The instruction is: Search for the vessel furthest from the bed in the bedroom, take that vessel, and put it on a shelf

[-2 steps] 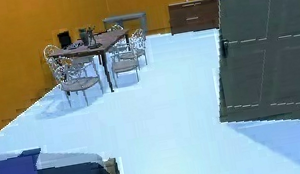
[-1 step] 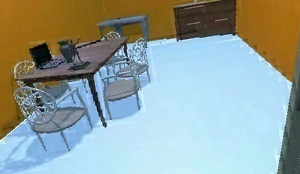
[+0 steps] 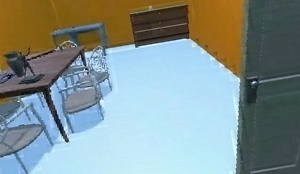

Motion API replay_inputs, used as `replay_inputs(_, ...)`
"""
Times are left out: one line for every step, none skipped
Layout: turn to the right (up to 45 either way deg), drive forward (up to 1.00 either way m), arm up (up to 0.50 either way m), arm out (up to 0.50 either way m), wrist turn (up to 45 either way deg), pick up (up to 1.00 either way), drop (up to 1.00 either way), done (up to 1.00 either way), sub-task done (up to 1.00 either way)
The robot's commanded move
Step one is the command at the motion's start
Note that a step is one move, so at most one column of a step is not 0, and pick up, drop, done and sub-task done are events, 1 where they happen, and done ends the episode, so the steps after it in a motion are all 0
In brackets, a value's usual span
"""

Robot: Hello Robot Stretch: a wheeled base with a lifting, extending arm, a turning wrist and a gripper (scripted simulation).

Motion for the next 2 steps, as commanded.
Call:
replay_inputs(0.0,0.2,0.0,0.0,0.0,0.0,0.0,0.0,0.0)
replay_inputs(-21.0,0.0,0.0,0.0,0.0,0.0,0.0,0.0,0.0)
